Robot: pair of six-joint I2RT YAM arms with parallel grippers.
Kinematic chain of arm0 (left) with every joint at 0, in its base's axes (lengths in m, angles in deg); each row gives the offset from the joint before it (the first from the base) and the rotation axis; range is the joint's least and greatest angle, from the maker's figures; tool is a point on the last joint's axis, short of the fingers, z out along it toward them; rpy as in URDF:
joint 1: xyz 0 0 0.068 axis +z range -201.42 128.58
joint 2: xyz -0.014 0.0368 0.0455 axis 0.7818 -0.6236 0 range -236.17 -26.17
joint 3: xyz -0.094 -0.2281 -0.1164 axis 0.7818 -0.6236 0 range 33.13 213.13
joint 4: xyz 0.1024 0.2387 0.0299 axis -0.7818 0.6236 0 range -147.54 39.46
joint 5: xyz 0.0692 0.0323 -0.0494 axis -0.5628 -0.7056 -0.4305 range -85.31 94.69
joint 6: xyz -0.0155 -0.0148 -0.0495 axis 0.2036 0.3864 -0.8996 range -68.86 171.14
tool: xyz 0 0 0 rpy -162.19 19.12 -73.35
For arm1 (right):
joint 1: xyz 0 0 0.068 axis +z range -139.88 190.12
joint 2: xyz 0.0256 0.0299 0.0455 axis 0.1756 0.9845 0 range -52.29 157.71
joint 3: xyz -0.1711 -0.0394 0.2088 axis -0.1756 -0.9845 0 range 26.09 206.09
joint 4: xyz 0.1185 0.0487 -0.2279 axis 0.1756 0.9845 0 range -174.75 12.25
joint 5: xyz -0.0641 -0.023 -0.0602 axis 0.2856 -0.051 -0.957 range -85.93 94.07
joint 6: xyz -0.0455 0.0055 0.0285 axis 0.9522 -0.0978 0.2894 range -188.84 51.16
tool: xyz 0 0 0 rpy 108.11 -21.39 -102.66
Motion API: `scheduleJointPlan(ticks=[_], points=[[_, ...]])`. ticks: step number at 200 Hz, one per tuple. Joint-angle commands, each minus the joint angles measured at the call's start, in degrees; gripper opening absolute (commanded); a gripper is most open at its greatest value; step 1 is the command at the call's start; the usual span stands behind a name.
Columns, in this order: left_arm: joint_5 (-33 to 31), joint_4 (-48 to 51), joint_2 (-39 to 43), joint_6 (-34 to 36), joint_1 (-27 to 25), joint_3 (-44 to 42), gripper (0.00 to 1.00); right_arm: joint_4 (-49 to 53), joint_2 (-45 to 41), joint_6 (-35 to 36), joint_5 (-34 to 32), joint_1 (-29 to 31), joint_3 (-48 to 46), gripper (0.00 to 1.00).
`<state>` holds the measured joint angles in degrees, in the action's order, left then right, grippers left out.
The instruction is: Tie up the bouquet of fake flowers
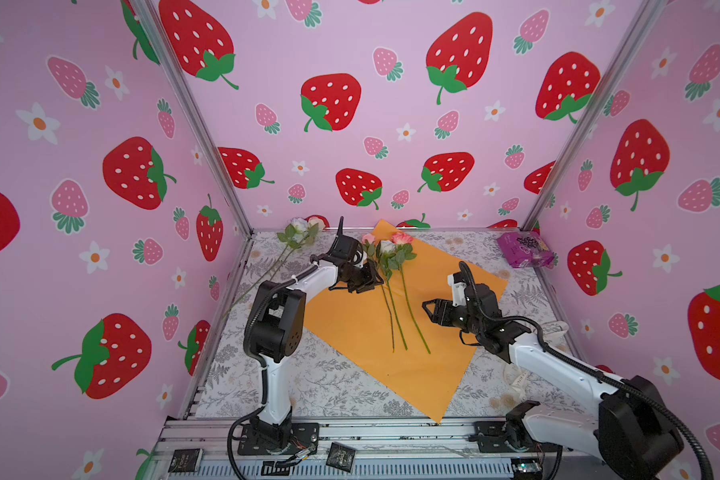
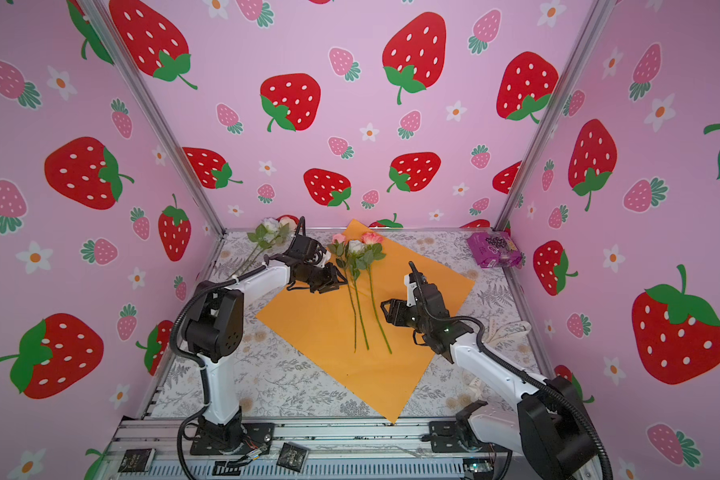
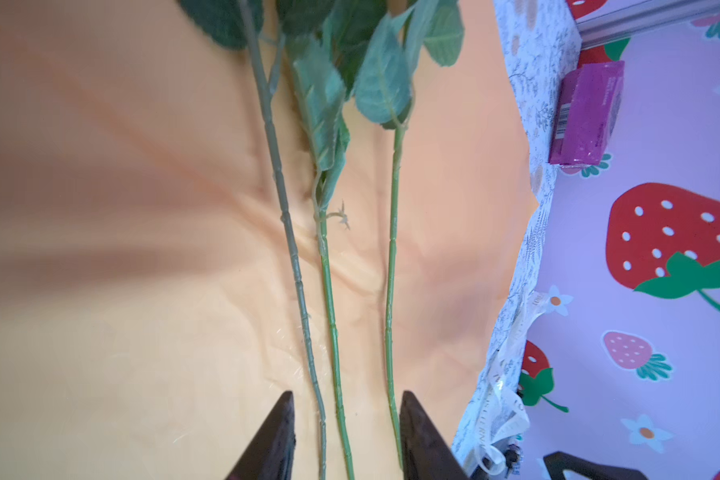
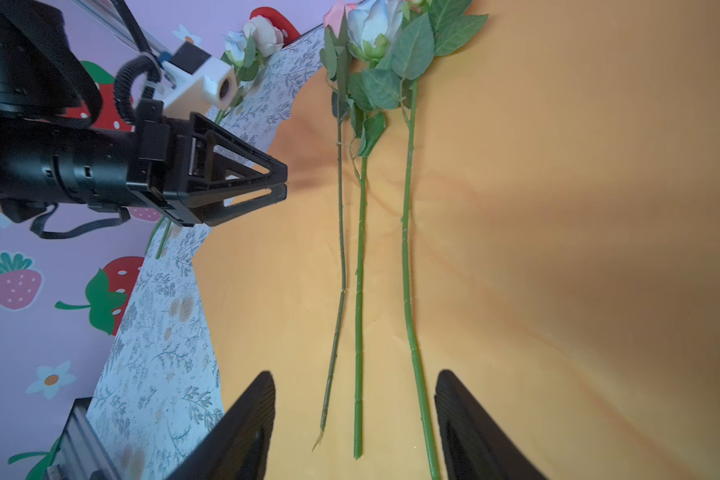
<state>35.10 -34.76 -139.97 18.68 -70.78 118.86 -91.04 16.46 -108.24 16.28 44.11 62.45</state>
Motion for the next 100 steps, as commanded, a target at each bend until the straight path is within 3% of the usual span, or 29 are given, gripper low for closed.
scheduleJointPlan(ticks=[1,24,58,100], points=[[-5.24,13.36,1.29,12.61,6.48,4.76,0.44,-6.37,1.59,0.71,5.88,0.27,0.95,0.64],[-12.94,23.41,-0.65,24.07,13.69,11.70,0.44,-7.95,4.72,2.31,7.90,1.53,3.51,0.64],[-25.81,27.07,-5.52,36.23,21.78,19.08,0.48,-7.51,10.61,3.40,7.98,4.02,9.40,0.64],[-30.26,33.78,-18.55,45.81,25.73,33.80,0.51,-7.87,17.70,3.30,9.17,5.72,14.77,0.64]])
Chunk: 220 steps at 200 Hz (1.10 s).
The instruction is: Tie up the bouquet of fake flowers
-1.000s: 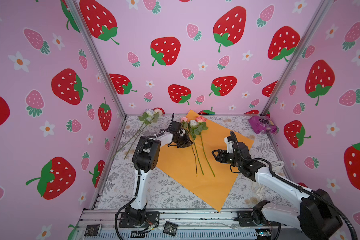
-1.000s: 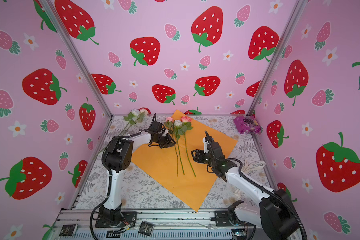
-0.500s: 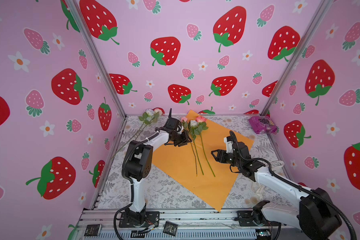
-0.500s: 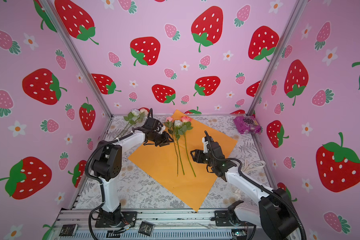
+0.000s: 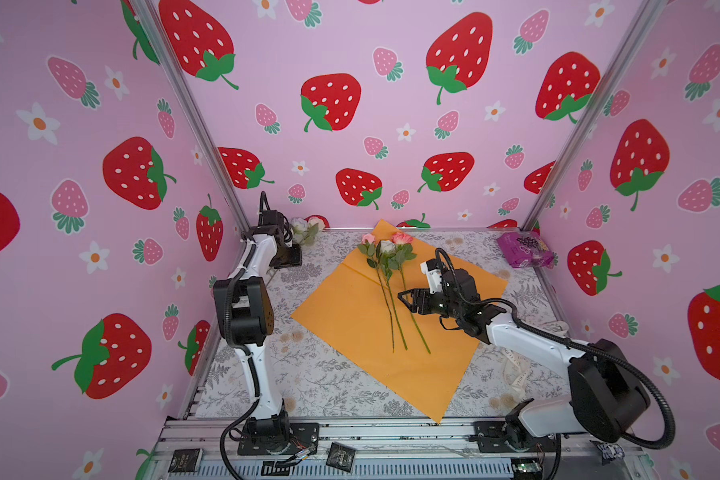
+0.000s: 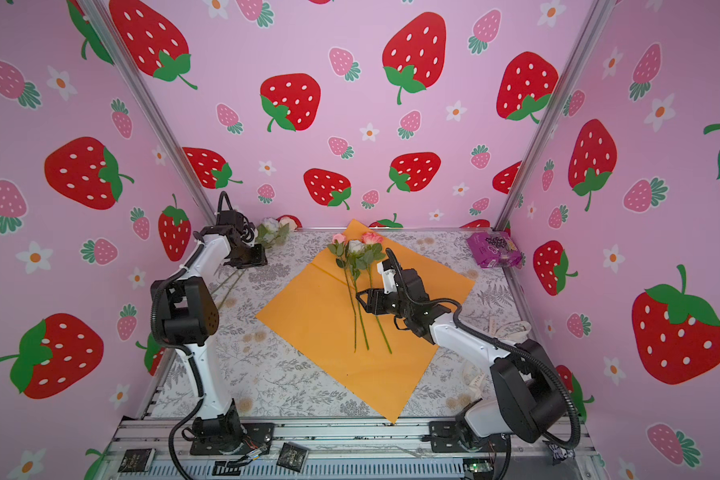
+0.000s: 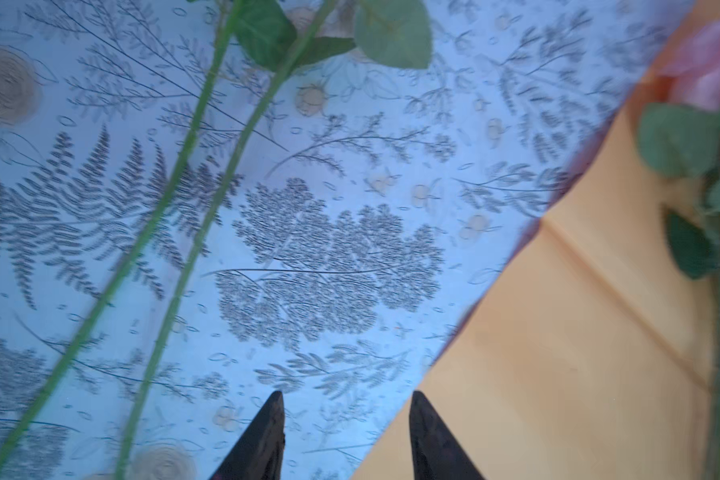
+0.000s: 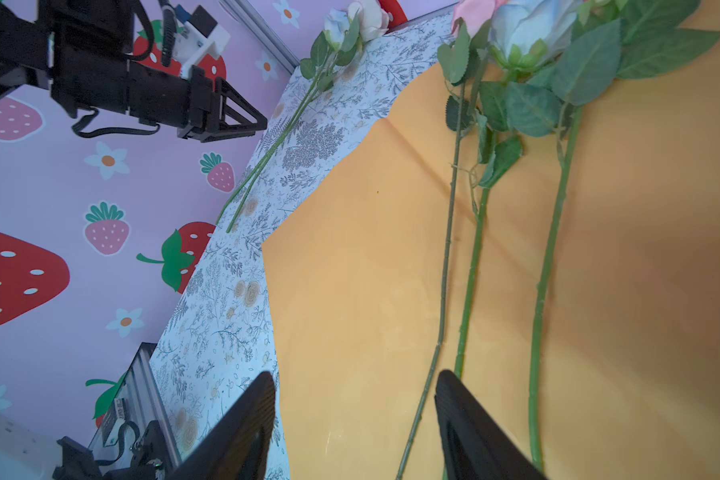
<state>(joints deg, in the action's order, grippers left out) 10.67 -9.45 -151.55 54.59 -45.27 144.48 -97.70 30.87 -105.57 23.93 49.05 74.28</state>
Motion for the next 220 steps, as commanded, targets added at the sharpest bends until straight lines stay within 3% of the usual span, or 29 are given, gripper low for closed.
scheduleJointPlan(ticks=[1,32,63,144,220], points=[[-5.95,8.66,-7.28,10.00,0.29,8.58,0.51,-1.20,3.56,0.61,1.57,0.76,3.18,0.64],[-6.07,11.04,-14.92,9.82,2.62,18.10,0.52,-1.11,7.45,0.43,2.71,1.37,5.77,0.64],[-6.01,9.82,-17.86,9.92,2.93,21.97,0.54,-1.20,11.25,0.57,4.02,1.84,7.83,0.65],[-1.27,6.04,-16.99,11.68,3.62,20.95,0.56,-1.68,16.93,0.16,5.63,2.27,11.33,0.65],[-4.75,2.65,-17.98,11.93,4.38,20.63,0.57,-1.82,18.96,0.34,6.93,2.28,12.54,0.65]])
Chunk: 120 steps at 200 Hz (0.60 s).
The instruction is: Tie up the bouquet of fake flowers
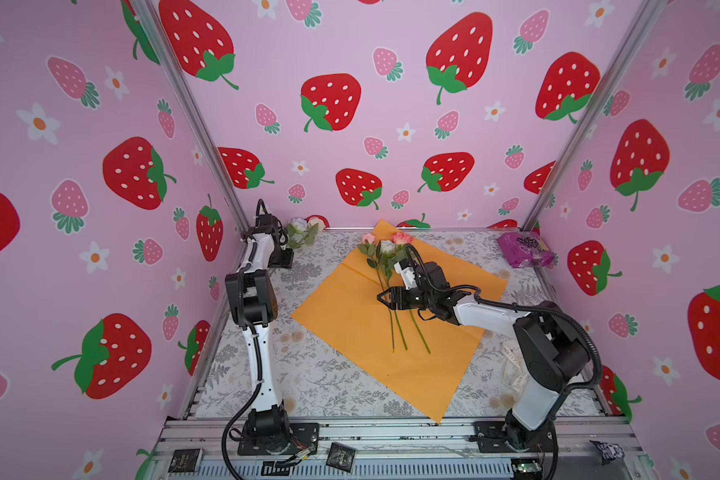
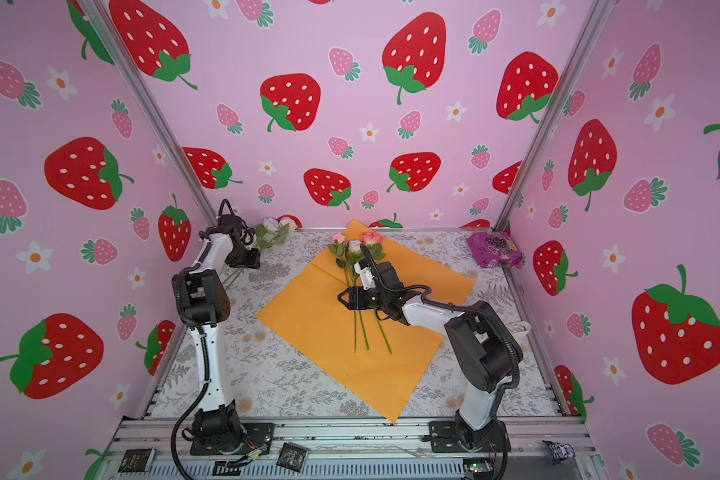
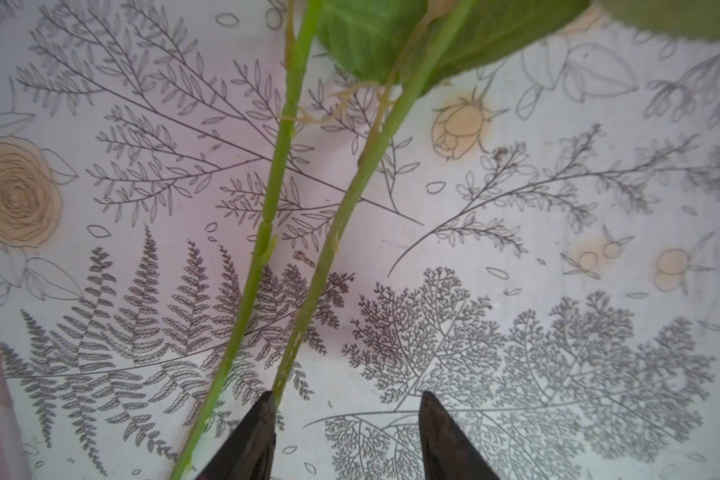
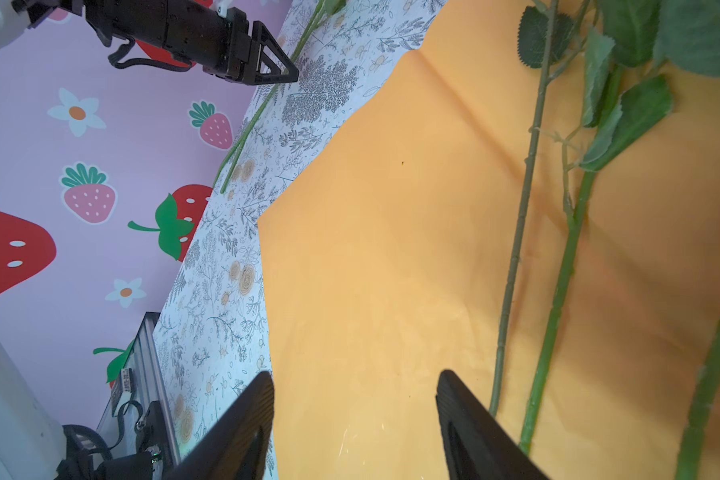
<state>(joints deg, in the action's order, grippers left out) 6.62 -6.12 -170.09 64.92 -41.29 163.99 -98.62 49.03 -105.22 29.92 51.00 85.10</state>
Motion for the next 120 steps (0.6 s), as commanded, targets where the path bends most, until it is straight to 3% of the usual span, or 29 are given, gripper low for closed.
scheduleJointPlan(ticks=[1,120], points=[[-0.70,-0.64,0.47,1.59,0.41,1.17,0.57,-0.90,0.80,0.04,0.91,0.33,1.72,0.65],[0.99,3.37,-4.30,3.08,0.57,3.07,0.54,-0.46,1.16,-0.05,1.31,0.29,1.84,0.65]])
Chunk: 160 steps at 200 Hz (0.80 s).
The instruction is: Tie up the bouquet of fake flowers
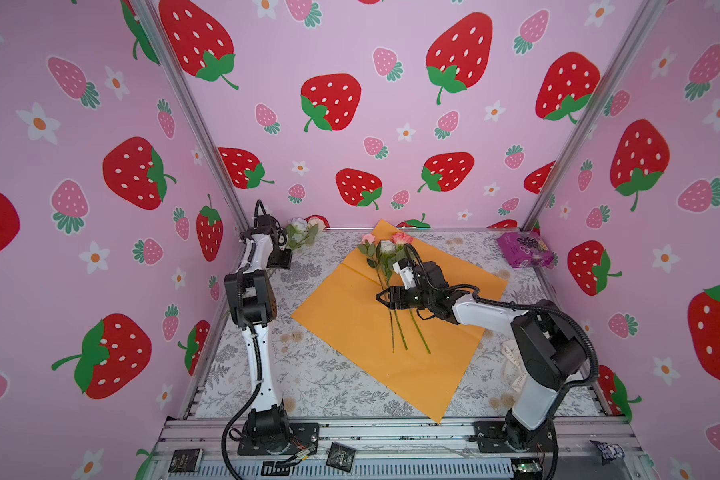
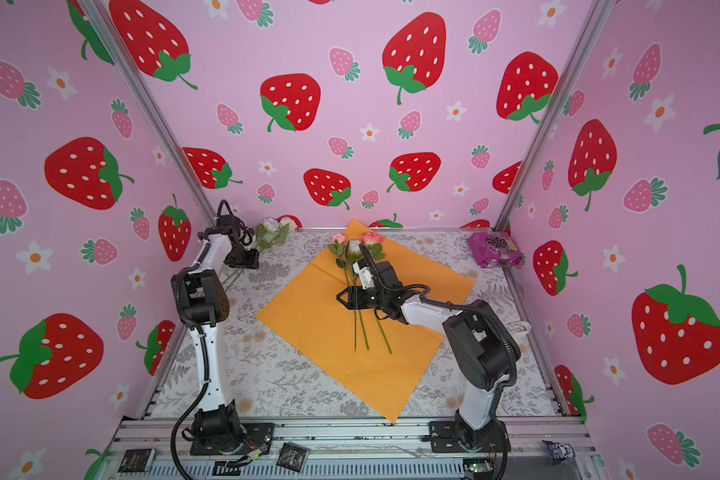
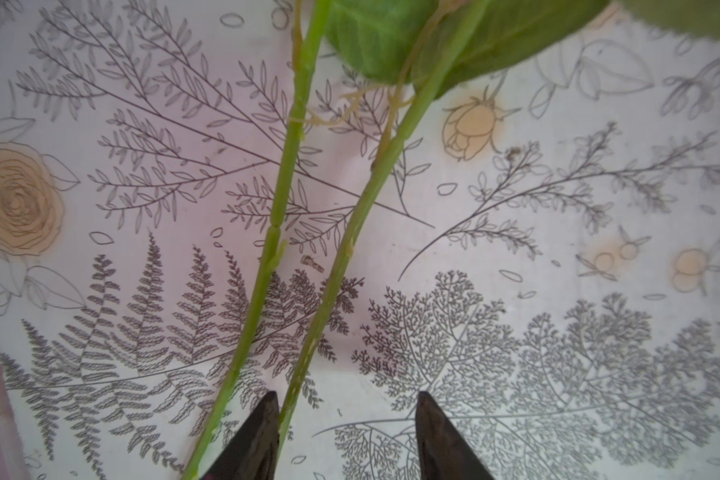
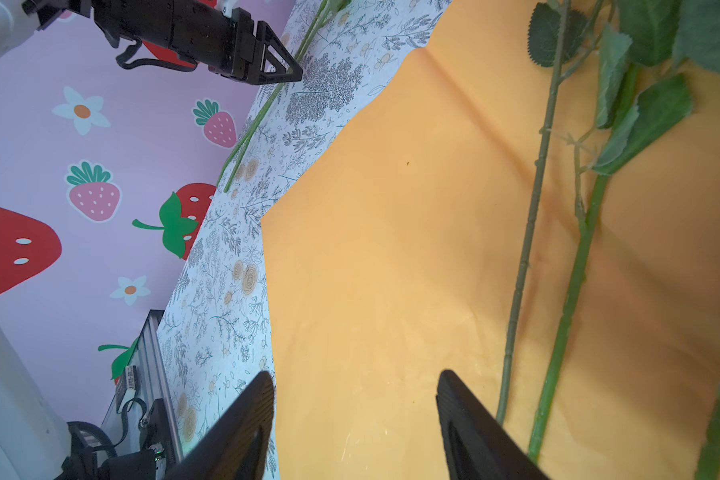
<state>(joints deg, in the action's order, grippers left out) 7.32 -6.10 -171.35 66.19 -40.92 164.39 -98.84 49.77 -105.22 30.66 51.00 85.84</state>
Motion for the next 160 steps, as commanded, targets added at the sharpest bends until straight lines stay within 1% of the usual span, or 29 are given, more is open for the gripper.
scheduleJointPlan(ticks=[1,21,41,65,70,87,95,111,119,126,129,136,153,160], points=[[0.19,3.37,-3.10,1.82,0.21,2.72,0.54,-0.24,0.38,-0.07,0.57,0.32,1.09,0.65],[-0.86,3.12,-3.28,1.59,0.22,2.45,0.53,-0.04,-0.15,-0.09,0.49,0.27,0.74,0.65],[0.44,3.36,-3.00,1.69,0.22,1.95,0.51,-0.10,-0.37,0.08,0.08,0.29,0.33,0.66],[2.58,5.76,-3.09,1.79,0.14,2.22,0.41,-0.21,-0.26,-0.09,0.33,0.34,0.41,0.66],[2.87,6.20,-2.94,1.76,0.03,2.12,0.38,-0.25,-0.35,-0.13,0.39,0.32,0.47,0.66],[4.77,6.44,-1.08,2.29,-0.38,-0.16,0.21,-0.11,-0.80,-0.18,0.30,0.27,0.54,0.66],[7.77,5.88,0.54,2.82,-0.56,-2.11,0.18,0.00,-1.27,-0.03,0.23,0.34,0.39,0.66],[9.29,5.84,3.49,3.22,-1.29,-4.67,0.10,0.02,-2.89,-0.09,-0.17,0.34,-0.12,0.66],[10.47,6.11,4.97,3.58,-1.82,-5.99,0.07,0.02,-3.83,-0.09,-0.85,0.33,-0.65,0.66],[11.78,6.02,6.63,3.57,-2.36,-7.43,0.07,0.09,-5.10,-0.07,-1.52,0.18,-1.17,0.66],[12.38,5.92,7.39,3.66,-2.60,-8.15,0.02,0.18,-5.60,-0.02,-1.94,0.24,-1.33,0.66],[14.04,4.95,9.37,3.53,-3.08,-10.32,0.00,0.35,-6.90,-0.04,-3.18,0.25,-2.02,0.66],[18.85,4.49,13.98,2.32,-4.04,-13.78,0.00,0.41,-10.55,-0.06,-6.09,0.07,-4.64,0.66],[19.83,4.63,15.72,0.39,-4.32,-14.70,0.00,0.46,-12.14,-0.01,-7.41,-0.03,-5.85,0.66]])
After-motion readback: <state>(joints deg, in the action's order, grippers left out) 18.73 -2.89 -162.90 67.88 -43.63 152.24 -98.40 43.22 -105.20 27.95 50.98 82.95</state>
